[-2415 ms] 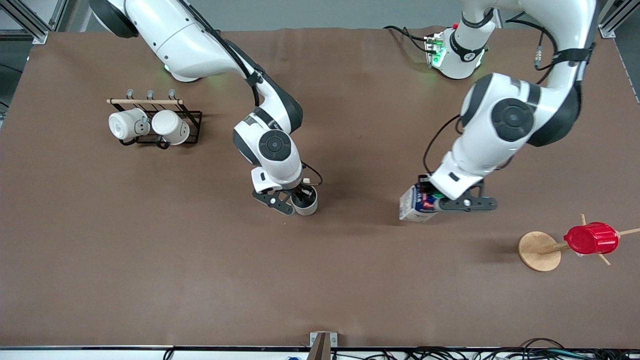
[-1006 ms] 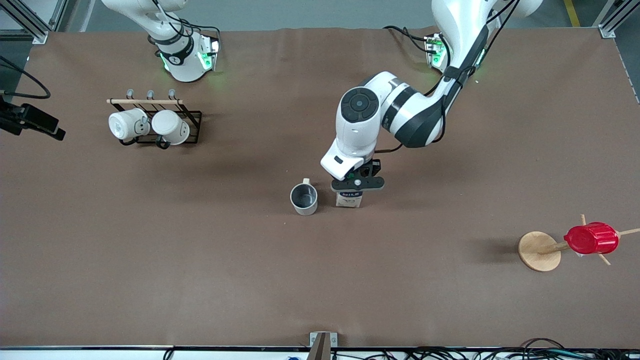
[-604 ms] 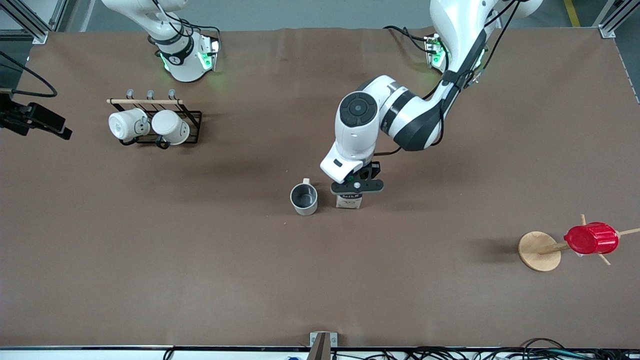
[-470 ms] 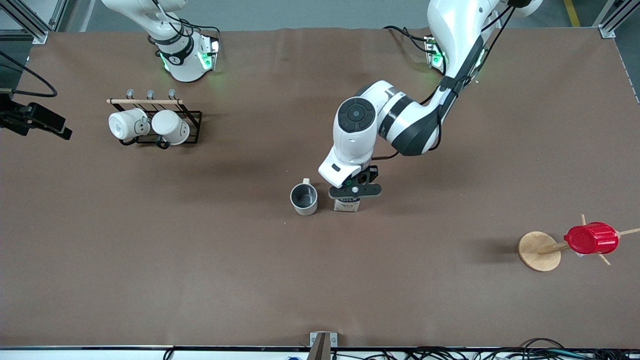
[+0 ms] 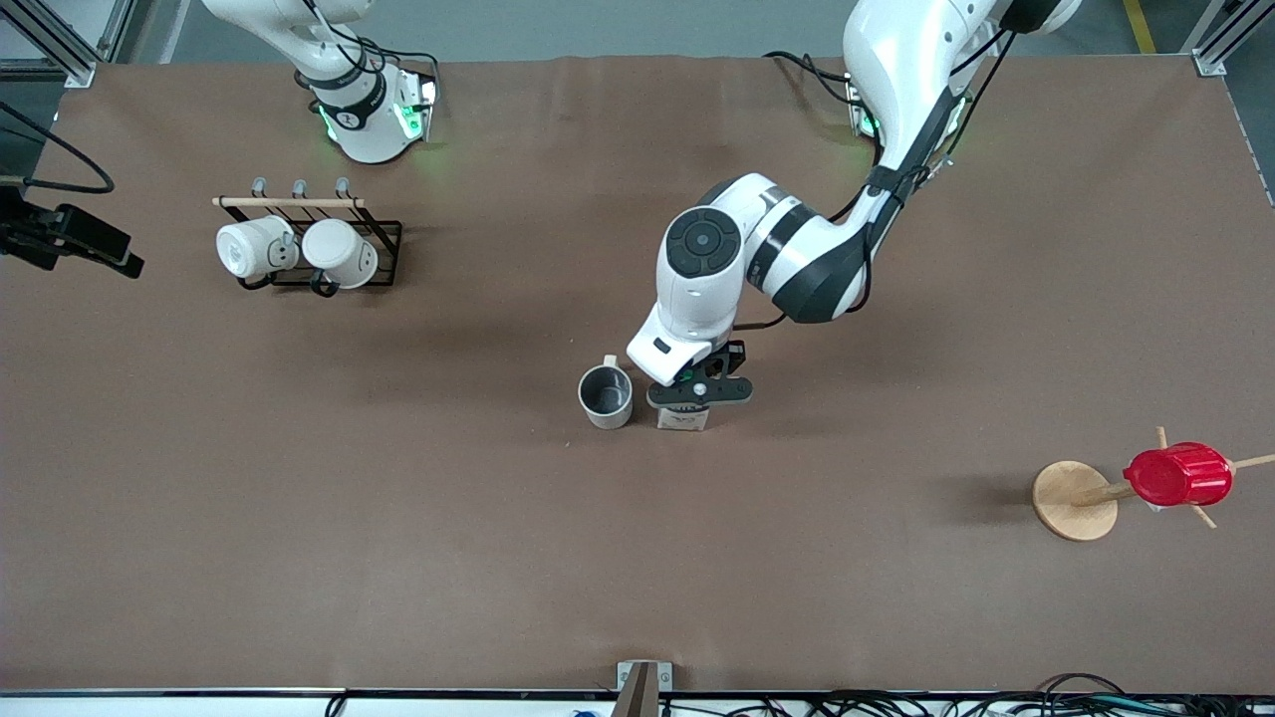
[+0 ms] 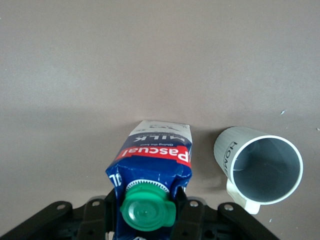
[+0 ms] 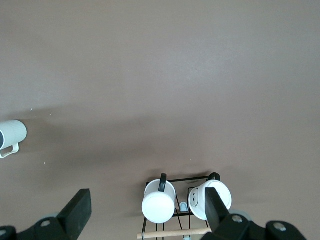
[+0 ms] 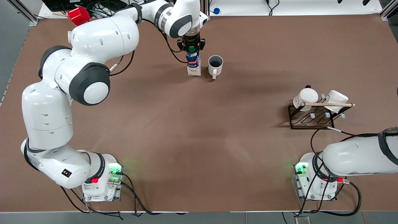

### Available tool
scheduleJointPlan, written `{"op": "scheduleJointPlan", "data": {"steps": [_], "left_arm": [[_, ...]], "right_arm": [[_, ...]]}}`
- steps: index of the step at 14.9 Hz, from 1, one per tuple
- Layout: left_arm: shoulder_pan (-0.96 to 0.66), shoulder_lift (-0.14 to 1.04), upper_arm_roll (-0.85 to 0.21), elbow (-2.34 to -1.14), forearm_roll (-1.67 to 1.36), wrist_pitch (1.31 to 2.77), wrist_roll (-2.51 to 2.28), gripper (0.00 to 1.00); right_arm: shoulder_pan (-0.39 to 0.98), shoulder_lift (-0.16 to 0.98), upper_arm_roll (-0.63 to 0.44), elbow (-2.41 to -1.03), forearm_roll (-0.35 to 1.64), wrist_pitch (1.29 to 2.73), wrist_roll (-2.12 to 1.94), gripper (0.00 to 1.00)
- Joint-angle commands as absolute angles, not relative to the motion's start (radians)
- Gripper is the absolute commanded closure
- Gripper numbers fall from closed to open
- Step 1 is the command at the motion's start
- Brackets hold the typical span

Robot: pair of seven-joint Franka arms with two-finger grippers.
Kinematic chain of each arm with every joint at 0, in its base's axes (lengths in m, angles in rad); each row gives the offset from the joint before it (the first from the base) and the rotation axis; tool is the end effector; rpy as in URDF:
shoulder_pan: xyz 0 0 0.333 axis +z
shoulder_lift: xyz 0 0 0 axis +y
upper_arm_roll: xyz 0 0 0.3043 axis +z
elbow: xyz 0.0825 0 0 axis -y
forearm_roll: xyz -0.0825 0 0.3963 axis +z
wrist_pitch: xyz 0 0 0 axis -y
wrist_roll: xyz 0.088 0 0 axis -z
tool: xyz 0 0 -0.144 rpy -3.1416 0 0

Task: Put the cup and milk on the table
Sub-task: 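Lower the milk carton beside the mug with the left gripper, then open the left gripper and withdraw it from the carton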

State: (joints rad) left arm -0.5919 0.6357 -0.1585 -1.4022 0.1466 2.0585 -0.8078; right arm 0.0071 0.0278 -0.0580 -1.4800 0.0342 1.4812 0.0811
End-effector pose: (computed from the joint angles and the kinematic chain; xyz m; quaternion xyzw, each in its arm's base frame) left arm 0.5541 -0.4749 0.2862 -0.9997 -0.0112 -0.0234 0.0030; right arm 0.5649 -0.0232 0.5960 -0.9977 0.0646 0.0135 0.0160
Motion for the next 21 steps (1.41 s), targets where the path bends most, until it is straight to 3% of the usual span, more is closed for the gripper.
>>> {"op": "scheduleJointPlan", "data": {"steps": [1,2,3,7,10,13,21], "left_arm": [[-0.615,0.657,-0.153,-1.368,0.176,2.039,-0.804,0.38],[-0.615,0.655,-0.153,-1.368,0.192,2.039,-0.804,0.04],[-0.615,0.646,-0.158,-1.37,0.213,2.039,-0.808,0.0],[-0.598,0.56,-0.163,-1.373,0.201,2.022,-0.819,0.0],[-0.58,0.462,-0.158,-1.374,0.201,1.916,-0.85,0.0],[-0.499,0.381,-0.164,-1.376,0.16,1.847,-0.841,0.0],[-0.224,0.157,-0.166,-1.514,0.032,1.772,-0.629,0.0]], "right_arm": [[0.0,0.017,-0.055,-1.489,0.054,1.474,0.069,0.0],[0.0,0.017,-0.055,-1.489,0.054,1.473,0.069,0.0],[0.0,0.017,-0.057,-1.489,0.054,1.473,0.069,0.0],[0.0,0.017,-0.057,-1.489,0.054,1.473,0.069,0.0],[-0.002,0.017,-0.058,-1.489,0.054,1.473,0.071,0.0],[-0.002,0.017,-0.058,-1.489,0.054,1.471,0.071,0.0],[0.0,0.017,-0.058,-1.489,0.052,1.463,0.023,0.0]]}}
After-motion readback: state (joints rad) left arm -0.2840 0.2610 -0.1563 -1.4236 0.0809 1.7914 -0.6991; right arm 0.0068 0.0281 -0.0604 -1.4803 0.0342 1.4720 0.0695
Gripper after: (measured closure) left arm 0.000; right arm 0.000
